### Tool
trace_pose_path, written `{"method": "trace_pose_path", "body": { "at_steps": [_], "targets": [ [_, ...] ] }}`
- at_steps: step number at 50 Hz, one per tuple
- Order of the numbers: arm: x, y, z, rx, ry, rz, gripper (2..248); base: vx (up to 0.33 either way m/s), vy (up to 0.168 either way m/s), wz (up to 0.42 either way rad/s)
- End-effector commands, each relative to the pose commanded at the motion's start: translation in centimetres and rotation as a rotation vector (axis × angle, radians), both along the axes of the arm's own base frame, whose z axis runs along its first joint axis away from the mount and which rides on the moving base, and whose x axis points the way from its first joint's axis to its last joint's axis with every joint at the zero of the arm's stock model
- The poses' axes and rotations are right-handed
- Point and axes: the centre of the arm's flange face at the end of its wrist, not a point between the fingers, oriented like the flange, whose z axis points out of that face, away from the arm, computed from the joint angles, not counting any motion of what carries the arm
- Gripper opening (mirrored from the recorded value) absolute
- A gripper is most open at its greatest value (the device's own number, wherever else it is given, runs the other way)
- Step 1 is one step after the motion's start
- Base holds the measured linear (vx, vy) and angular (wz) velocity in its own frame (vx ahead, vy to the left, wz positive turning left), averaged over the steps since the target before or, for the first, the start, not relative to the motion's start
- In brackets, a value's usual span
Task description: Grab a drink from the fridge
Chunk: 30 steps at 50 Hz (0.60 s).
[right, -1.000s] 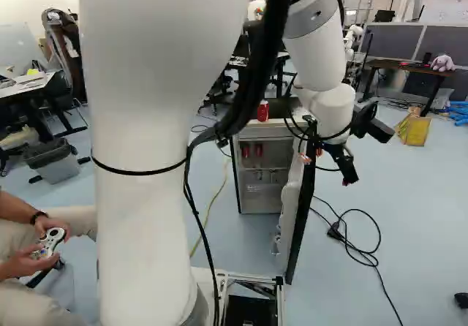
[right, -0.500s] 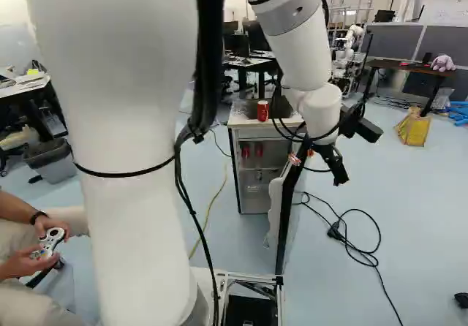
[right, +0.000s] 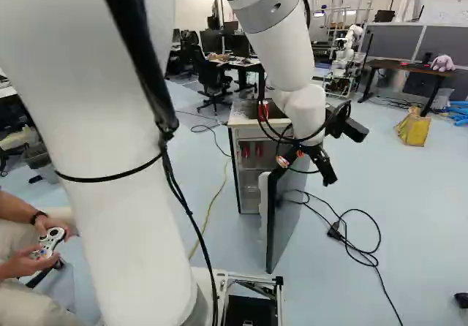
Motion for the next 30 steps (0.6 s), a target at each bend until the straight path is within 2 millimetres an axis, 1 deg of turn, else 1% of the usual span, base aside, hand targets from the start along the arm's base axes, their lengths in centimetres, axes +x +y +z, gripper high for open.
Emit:
{"method": "trace_pose_path", "body": {
  "at_steps": [30],
  "targets": [
    [-0.3,5.5,0.0,0.008,0.009,0.085,247,0.000,0.000,0.000]
  ]
}}
